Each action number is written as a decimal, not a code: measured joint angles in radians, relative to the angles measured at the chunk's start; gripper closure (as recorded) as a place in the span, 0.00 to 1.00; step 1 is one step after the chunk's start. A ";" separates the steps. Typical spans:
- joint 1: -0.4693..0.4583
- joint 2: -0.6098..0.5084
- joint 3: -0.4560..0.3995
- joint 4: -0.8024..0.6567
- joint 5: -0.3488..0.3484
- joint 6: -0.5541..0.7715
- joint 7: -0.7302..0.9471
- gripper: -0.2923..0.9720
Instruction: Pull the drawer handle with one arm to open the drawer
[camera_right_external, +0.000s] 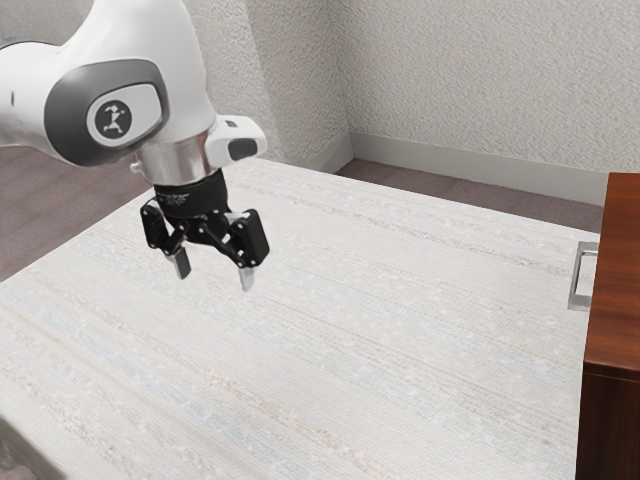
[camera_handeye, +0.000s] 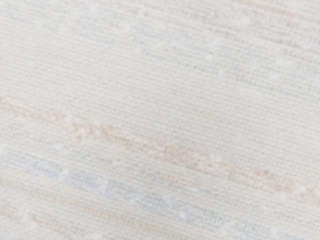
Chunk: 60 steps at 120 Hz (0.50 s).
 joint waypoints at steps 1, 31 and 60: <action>0.001 0.000 0.000 0.000 0.000 0.000 0.001 0.23; -0.038 0.003 0.007 0.020 -0.065 0.038 0.018 0.23; -0.111 0.277 0.011 0.229 -0.193 0.173 -0.009 0.23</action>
